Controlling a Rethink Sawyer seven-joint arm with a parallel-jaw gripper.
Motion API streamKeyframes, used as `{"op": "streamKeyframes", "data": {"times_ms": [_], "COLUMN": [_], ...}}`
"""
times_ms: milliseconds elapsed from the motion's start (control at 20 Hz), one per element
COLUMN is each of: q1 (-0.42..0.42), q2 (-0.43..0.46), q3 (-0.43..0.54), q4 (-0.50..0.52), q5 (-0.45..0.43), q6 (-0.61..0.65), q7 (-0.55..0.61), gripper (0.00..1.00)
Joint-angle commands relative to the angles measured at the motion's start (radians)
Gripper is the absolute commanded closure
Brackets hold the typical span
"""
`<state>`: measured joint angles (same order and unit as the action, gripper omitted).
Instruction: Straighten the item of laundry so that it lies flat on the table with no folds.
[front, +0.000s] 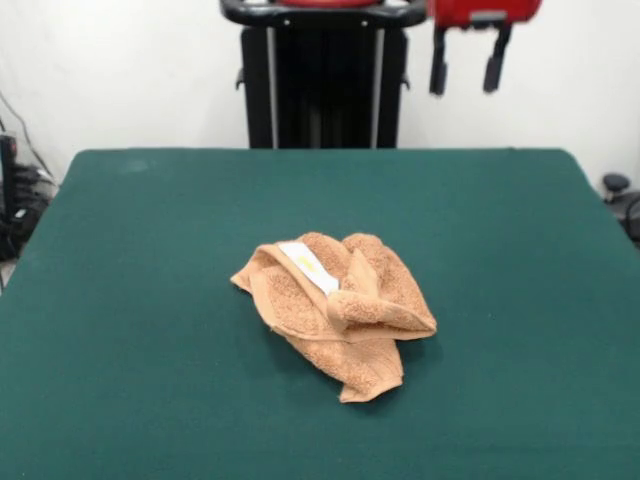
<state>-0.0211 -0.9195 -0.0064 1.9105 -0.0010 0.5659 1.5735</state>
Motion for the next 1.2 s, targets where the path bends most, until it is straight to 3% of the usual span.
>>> {"op": "streamKeyframes", "data": {"times_ms": [50,750,1200], "q1": [0.005,0.021,0.014], "q2": [0.236,0.487,0.559], "q3": [0.023,-0.028,-0.032], "q4": [-0.208,-0.635,-0.767], "q5": [-0.039,-0.016,-0.002], "q6": [0.005,0.156,0.205], "q7": [0.138,0.144,0.135], "gripper": [0.00,0.00,0.00]}}
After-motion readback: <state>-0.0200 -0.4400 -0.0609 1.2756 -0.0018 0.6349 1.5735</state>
